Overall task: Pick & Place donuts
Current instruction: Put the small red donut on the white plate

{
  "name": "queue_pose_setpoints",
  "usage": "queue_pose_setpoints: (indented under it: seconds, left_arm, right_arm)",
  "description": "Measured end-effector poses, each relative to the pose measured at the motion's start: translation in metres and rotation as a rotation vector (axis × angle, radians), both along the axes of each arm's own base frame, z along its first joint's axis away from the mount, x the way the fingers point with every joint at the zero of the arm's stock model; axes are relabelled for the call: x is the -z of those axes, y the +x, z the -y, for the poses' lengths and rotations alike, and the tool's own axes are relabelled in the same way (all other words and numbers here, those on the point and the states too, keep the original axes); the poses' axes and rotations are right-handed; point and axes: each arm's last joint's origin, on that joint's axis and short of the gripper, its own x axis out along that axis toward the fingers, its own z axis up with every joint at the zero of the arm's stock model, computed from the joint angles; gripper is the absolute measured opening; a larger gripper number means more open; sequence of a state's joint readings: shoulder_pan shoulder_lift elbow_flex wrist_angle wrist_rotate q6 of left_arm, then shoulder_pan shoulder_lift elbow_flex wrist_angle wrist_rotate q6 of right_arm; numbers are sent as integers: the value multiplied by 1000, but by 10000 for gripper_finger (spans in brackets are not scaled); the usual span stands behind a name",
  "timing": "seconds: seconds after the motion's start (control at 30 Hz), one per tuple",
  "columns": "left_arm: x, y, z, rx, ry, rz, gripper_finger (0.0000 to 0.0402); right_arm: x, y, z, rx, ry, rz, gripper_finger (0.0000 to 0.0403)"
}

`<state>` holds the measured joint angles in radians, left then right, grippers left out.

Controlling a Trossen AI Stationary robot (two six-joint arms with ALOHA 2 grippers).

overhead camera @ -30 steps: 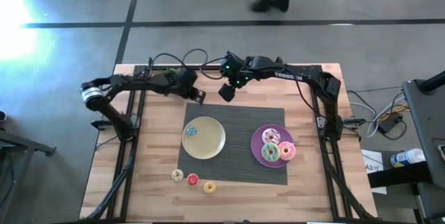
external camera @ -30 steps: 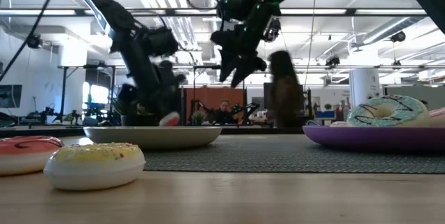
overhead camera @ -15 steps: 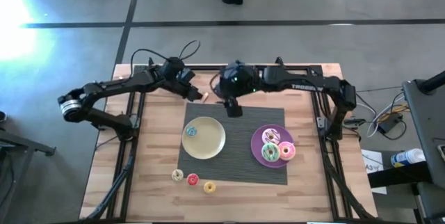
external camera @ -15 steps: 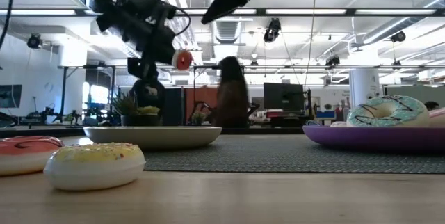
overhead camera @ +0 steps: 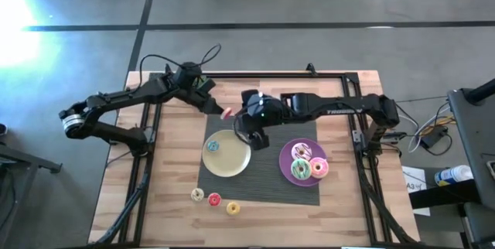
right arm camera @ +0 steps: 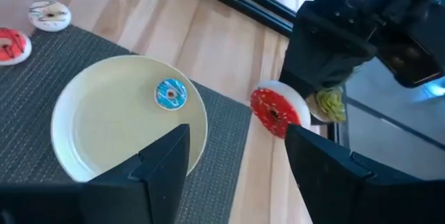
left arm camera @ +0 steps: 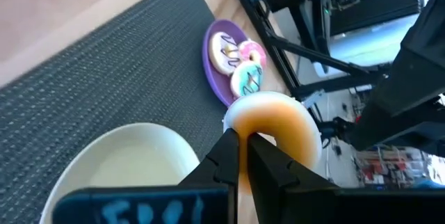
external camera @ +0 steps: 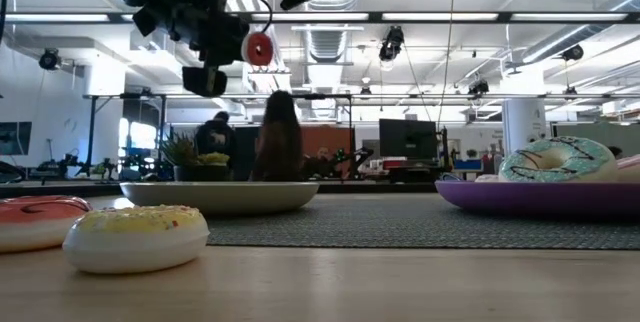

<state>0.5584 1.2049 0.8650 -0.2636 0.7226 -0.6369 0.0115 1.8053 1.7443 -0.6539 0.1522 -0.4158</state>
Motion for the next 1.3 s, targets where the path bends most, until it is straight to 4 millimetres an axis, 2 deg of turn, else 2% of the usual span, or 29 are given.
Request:
queue_pose_setpoints:
  seconds: [0.47,0.7,0.97,1.3]
  left_arm:
    - [0,5,12,72,-3,8,0]
    - [0,8,16,87,2,11,0]
    - [0,13,26,88,32,0,0]
    - [0,15,27,77,38,3,0]
  right_arm:
    - [-11,1,-5,18,-7,48,228]
    - [7,10,-5,-49,-80,-20,228]
    - [10,17,-3,-74,-112,-4,228]
    - [19,23,10,-65,-43,-5,228]
